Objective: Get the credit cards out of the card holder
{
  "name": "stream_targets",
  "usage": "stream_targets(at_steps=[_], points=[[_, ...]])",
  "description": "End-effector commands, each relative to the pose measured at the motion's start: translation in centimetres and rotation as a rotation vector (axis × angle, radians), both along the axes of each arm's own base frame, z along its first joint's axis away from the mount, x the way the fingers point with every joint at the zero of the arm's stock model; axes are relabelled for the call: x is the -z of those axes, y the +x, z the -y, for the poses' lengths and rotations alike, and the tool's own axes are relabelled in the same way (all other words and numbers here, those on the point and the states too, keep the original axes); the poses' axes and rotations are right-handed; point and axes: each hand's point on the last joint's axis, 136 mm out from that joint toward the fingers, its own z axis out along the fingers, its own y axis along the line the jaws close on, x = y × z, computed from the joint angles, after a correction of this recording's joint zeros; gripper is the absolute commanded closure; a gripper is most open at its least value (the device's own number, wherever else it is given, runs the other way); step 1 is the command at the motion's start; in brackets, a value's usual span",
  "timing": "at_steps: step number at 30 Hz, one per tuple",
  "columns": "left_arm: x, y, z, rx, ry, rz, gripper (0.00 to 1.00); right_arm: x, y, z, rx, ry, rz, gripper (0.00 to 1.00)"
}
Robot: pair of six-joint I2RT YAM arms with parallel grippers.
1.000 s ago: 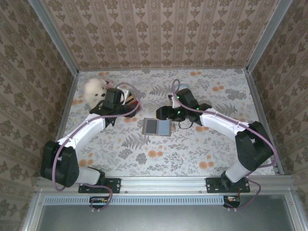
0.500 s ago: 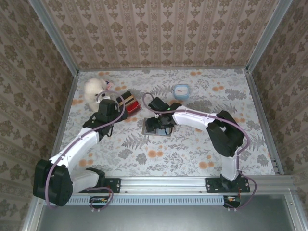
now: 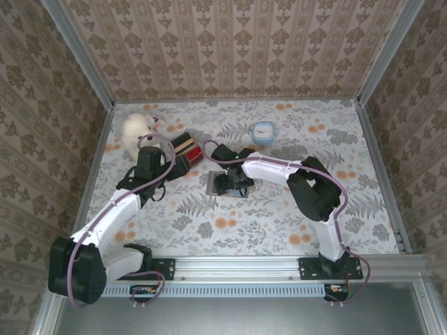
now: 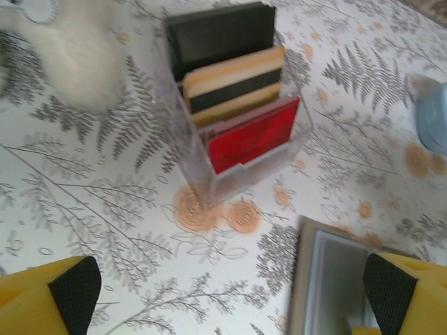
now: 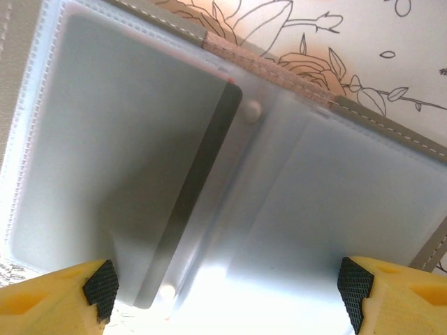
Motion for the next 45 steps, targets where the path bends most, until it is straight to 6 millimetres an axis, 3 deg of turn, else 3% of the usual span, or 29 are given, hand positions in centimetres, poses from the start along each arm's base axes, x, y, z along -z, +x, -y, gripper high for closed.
stream_targets(at_steps=[1,12,16,21,26,30,39,45], points=[[-0.5,-0.6,1.8,0.083,-0.088,-0.003,0.00,2.2,-1.2,2.2,0.016,-0.088,-0.077,0.16],[2.3,-2.2,3.3,0.119,-0.082,-0.114,0.06,4.6,-2.2,4.8,0.025,-0.154,-0.146,0.26],[3.3,-2.5,4.3,0.121,-0.104,-0.143,0.16,5.4,-2.2,5.9,0.021,-0.228,-0.142,0.28],[4.7,-2.7,5.4,0.098,-0.149,-0.184,0.36,6.3,-2.3,6.7,0.023,-0.268,-0.151,0.30],[5.6,-2.5,6.2,0.090,-0.188,-0.213,0.50,5.9,-2.3,5.8,0.025,-0.209,-0.145,0.30],[6.0,-3.0,8.3,0.147,-0.234,-0.231,0.56,5.7,-2.2,5.4,0.033,-0.171,-0.149,0.30],[6.7,-2.7,9.2,0.171,-0.263,-0.248,0.62,2.8,-1.7,3.6,0.007,0.010,-0.102,0.25],[7.5,-2.7,10.1,0.194,-0.265,-0.271,0.65,3.0,-1.6,3.3,0.004,0.031,-0.108,0.18]])
